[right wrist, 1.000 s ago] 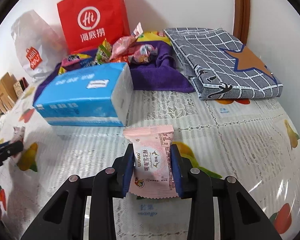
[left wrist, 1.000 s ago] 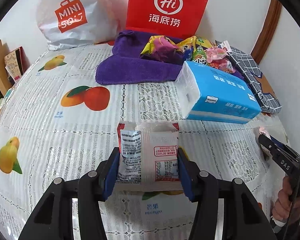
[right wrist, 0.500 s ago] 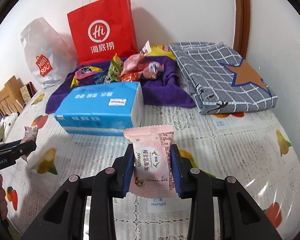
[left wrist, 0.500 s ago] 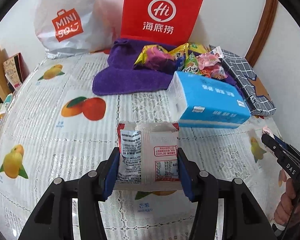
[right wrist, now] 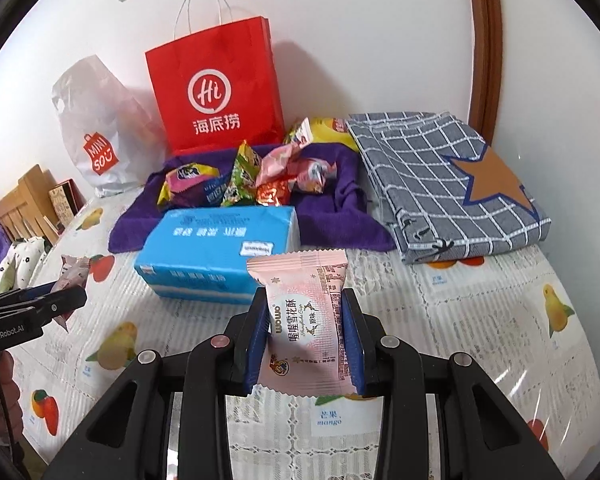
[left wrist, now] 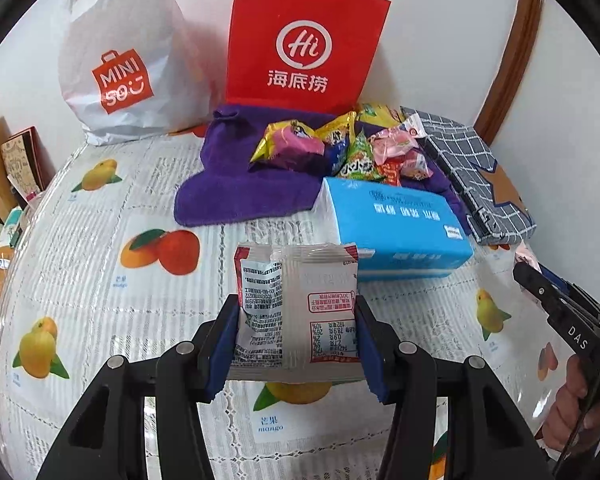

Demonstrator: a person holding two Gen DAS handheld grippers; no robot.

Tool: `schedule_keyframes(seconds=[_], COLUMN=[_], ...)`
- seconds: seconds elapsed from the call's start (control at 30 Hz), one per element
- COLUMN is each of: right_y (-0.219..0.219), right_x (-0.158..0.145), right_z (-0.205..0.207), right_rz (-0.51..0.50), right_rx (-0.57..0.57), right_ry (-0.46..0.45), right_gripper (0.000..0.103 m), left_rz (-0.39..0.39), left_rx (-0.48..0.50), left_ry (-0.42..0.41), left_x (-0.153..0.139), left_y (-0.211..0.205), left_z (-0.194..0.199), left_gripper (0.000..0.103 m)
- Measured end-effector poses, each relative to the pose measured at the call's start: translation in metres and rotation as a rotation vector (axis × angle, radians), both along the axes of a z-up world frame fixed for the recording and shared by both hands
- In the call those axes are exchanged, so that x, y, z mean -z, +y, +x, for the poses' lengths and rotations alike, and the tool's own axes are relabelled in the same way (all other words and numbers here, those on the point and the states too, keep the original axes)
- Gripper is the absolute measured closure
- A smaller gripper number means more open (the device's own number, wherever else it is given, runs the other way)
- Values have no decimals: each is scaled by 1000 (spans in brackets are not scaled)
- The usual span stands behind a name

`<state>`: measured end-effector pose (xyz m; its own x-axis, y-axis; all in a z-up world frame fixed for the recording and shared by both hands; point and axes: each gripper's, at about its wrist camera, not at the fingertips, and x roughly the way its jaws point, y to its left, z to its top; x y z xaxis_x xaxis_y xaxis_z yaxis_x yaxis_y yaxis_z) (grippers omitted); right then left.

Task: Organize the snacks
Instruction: 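Carry the white packet and biscuit packet over the purple towel with both tools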

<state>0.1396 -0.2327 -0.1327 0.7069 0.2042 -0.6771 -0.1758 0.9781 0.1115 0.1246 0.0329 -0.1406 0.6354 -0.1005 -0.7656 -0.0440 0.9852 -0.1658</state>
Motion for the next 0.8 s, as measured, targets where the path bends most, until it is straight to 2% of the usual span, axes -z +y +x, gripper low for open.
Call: schedule_keyframes(seconds=[0.13,0.8], right_y=[5,28], right_x=[-8,-48], right_z=[4,25], right_rz=[-3,-15], right_rx=[-11,-68], right_ry=[-11,-63], right_gripper=[68,68], left_rz=[-12,32], left_rx=[1,52], left_ry=[-9,-47], left_x=[-8,-45], left_y=[2,-2], left_z=[4,29], left_gripper=[52,52])
